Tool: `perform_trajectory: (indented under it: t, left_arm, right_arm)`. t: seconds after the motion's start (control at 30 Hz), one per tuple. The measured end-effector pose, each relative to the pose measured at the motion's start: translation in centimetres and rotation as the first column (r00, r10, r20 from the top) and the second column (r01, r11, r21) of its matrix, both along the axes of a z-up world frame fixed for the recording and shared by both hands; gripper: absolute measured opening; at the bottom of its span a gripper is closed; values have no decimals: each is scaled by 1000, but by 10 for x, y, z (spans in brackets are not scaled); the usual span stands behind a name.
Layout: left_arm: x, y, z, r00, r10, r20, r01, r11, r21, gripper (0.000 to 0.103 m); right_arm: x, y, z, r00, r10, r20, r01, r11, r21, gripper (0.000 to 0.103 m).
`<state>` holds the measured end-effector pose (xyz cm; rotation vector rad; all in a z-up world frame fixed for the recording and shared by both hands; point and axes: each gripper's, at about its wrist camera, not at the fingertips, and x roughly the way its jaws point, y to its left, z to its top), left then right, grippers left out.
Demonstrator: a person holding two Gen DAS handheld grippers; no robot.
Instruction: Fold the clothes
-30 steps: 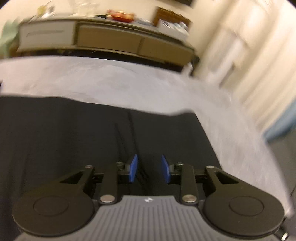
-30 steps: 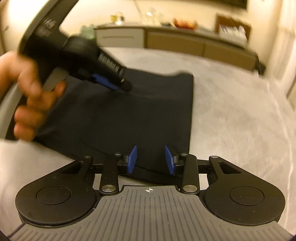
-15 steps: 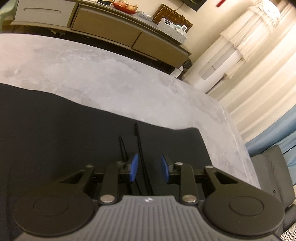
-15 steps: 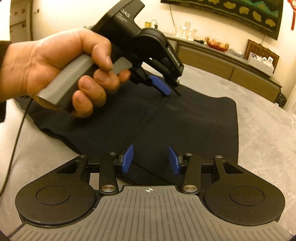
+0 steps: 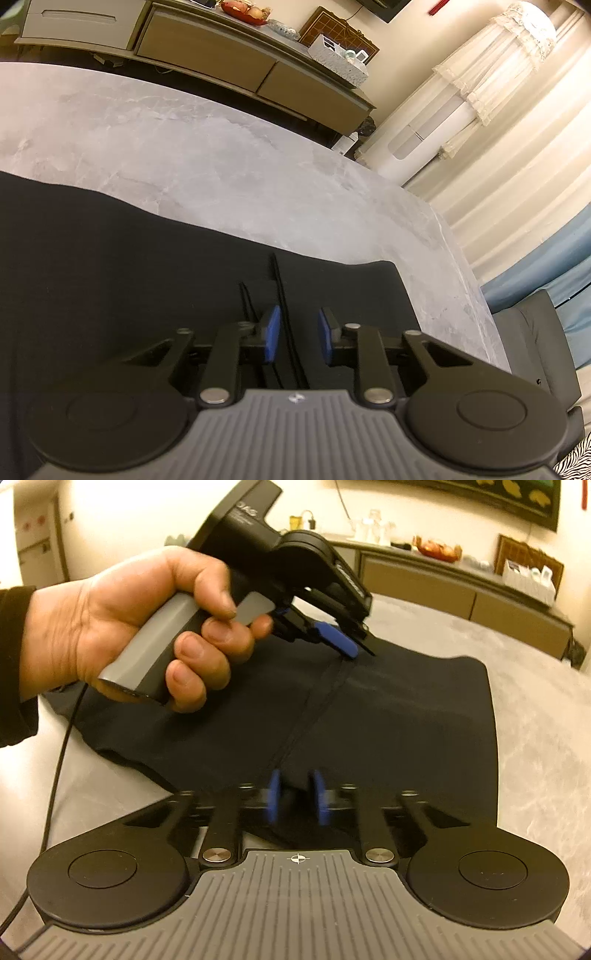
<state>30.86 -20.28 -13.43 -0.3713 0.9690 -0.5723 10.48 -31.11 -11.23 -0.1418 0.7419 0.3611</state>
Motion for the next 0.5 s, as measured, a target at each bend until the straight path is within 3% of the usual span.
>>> perform_trajectory:
  t: [0.07,0.3,0.5]
  left_arm:
    - [2,-1,0,1000,4,-1,-4,1000,0,23]
    - [12,-1,-2,1000,17,-7,-17,1000,-9,23]
    - [18,-2,-3,1000,20,-3,-20,1000,-14,23]
  right_arm:
    - [-2,-1,1,1000,-11,6,11,1000,-5,6]
    - [-21,3,12,1000,10,24,-10,1000,-15,3]
    - [-26,8,0,1000,28,-4,-28,998,-51,2]
